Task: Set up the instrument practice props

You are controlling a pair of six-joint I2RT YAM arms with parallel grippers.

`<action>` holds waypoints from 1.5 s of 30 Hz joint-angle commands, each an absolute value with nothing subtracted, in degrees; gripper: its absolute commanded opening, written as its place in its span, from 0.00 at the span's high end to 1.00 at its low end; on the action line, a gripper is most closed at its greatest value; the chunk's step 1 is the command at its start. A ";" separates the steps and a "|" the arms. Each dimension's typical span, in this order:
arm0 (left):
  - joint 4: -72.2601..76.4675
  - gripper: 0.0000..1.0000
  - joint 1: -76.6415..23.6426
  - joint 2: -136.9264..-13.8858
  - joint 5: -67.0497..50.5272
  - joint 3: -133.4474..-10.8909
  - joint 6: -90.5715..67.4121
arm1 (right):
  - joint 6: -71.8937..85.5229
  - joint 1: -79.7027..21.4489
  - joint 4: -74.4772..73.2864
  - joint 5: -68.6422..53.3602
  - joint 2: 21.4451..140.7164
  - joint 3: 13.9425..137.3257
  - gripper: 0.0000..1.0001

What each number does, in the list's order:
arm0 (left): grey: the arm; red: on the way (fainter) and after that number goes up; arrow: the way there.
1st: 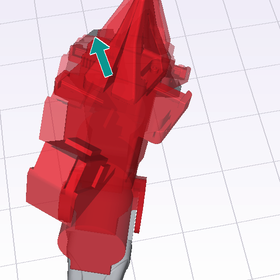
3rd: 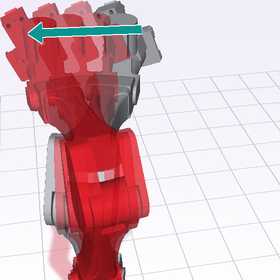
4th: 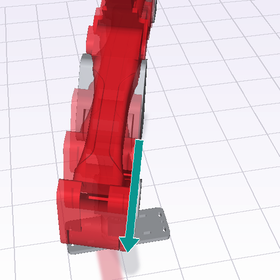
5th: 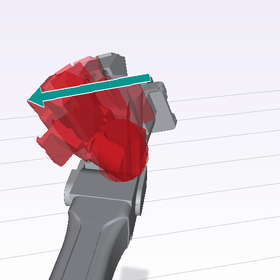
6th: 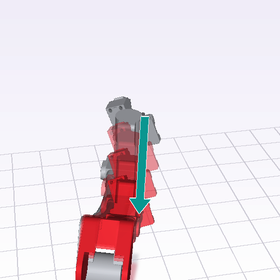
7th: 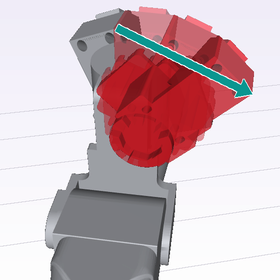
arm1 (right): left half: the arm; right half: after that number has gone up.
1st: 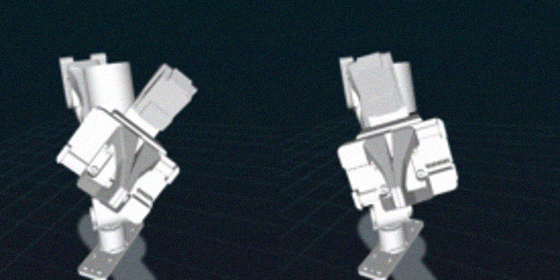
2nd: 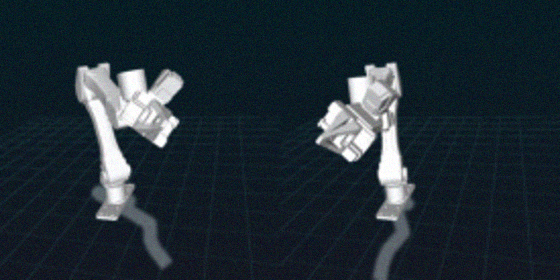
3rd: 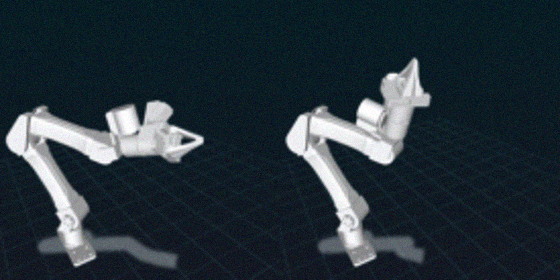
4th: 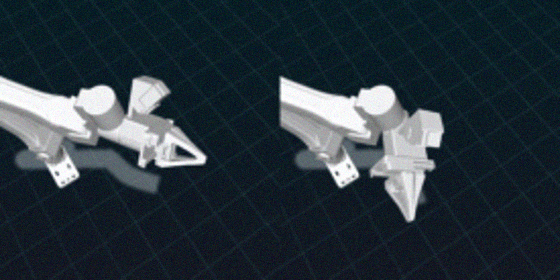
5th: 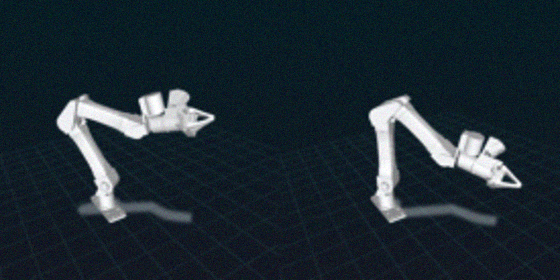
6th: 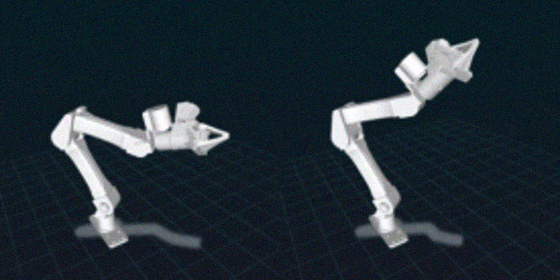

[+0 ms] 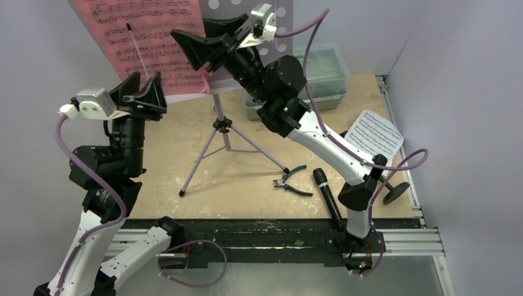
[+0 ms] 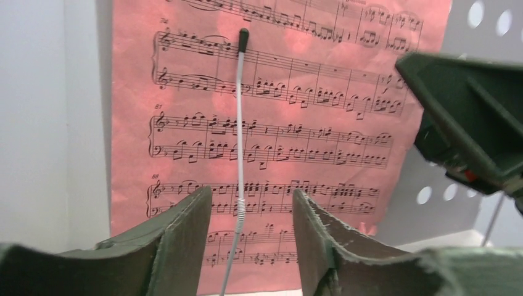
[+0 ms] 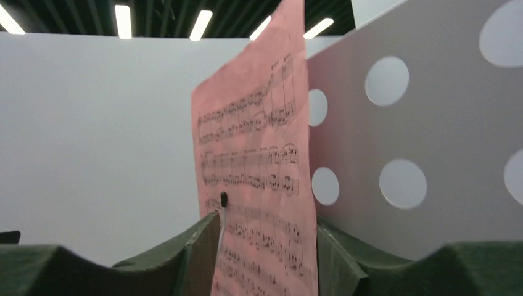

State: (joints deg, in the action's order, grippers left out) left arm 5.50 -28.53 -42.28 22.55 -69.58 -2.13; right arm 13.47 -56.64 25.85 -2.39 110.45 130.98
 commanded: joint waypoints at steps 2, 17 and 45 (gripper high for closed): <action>-1.85 0.40 -28.65 -39.01 20.83 -72.77 -9.22 | 9.70 -56.69 13.77 3.97 96.55 121.81 0.33; -34.20 0.19 -28.65 -23.08 17.47 -68.05 -24.89 | 7.16 -56.60 11.52 23.34 53.20 51.46 0.14; -23.44 0.17 -28.65 -29.06 -5.64 -41.75 -18.86 | 34.76 -24.76 -14.90 21.70 65.11 45.63 0.07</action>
State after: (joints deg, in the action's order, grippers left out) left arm -28.88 -28.56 -34.00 -3.36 -42.48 -22.83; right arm 30.79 -30.09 -5.02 19.99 62.96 39.03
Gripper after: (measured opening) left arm 0.833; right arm 0.918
